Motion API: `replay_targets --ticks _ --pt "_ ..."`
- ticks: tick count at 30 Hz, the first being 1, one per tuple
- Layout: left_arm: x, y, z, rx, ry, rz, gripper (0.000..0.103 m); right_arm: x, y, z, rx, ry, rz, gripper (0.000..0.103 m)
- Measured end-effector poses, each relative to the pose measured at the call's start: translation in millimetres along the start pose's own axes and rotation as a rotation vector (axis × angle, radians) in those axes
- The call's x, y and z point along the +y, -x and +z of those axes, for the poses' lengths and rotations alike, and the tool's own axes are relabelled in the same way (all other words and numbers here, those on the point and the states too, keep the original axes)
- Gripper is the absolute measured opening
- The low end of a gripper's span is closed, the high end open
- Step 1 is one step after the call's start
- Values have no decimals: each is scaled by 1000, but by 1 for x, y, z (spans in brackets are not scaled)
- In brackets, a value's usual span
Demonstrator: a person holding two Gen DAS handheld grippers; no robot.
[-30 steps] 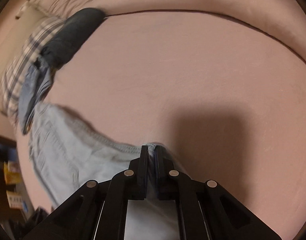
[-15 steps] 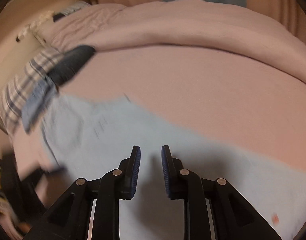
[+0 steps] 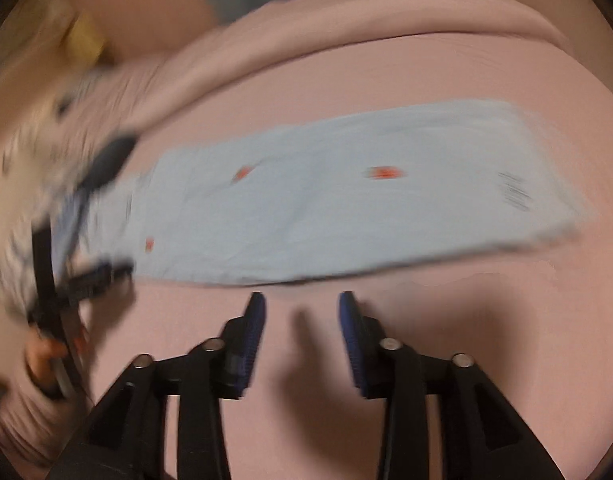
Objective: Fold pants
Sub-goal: 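Grasp the leg hem with the right gripper and lift it toward the left gripper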
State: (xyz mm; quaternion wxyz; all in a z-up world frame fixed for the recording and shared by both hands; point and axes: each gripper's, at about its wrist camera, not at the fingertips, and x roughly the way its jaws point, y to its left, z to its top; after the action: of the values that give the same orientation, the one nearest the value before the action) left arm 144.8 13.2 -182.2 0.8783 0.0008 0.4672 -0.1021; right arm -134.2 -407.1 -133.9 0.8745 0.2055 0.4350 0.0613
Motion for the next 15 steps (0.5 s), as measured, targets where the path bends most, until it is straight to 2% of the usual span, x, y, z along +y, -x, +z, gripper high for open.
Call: replay_targets --ticks 1,4,5,7,12,15 --pt "0 6 0 -14 28 -17 100 -20 10 0 -31 -73 -1 51" --pt "-3 20 3 -48 123 -136 102 -73 26 -4 -105 -264 -32 53" --pt "-7 21 5 -44 155 -195 102 -82 27 -5 -121 -309 -39 54" --pt "-17 18 10 -23 175 -258 102 -109 29 -5 -180 -410 -29 56" --pt "-58 -6 26 38 175 -349 102 -136 10 8 -267 -528 -15 56" --pt "-79 -22 35 88 220 -443 102 -141 -3 23 -309 -547 -15 56"
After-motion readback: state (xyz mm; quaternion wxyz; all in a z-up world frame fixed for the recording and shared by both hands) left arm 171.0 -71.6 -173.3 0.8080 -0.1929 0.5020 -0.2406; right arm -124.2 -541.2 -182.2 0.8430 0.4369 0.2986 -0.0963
